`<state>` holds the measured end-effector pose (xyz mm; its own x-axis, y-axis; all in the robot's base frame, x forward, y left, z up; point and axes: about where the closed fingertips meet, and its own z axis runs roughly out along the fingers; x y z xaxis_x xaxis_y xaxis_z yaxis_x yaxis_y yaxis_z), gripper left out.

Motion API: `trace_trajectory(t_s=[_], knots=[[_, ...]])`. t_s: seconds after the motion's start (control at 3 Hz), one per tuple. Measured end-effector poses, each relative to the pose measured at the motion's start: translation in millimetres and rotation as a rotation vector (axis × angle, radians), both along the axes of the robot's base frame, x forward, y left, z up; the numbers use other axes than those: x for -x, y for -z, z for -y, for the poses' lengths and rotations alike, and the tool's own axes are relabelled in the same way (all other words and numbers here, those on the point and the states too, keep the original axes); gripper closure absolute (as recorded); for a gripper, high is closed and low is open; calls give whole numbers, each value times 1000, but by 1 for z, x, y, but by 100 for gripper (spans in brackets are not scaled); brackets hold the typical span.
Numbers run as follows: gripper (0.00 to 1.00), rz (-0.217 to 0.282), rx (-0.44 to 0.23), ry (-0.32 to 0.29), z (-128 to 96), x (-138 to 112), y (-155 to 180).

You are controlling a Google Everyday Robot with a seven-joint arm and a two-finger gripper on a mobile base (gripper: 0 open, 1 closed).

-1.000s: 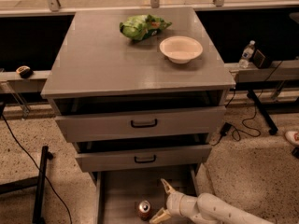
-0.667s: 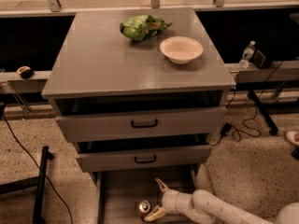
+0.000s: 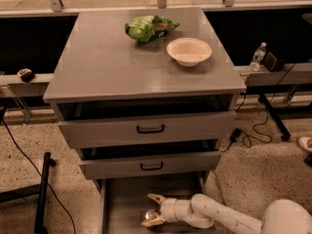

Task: Pick coke can from bottom drawer and place on counter

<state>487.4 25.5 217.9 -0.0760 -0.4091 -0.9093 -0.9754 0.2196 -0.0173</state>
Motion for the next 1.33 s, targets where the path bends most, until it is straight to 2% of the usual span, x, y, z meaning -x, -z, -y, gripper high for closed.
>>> trace_trajectory(t_s=[0.33, 1.0, 1.33], knots=[[49, -13, 5, -7, -5, 1, 11], [95, -2, 7, 12, 1, 2, 18], [100, 5, 11, 15, 3, 2, 18]])
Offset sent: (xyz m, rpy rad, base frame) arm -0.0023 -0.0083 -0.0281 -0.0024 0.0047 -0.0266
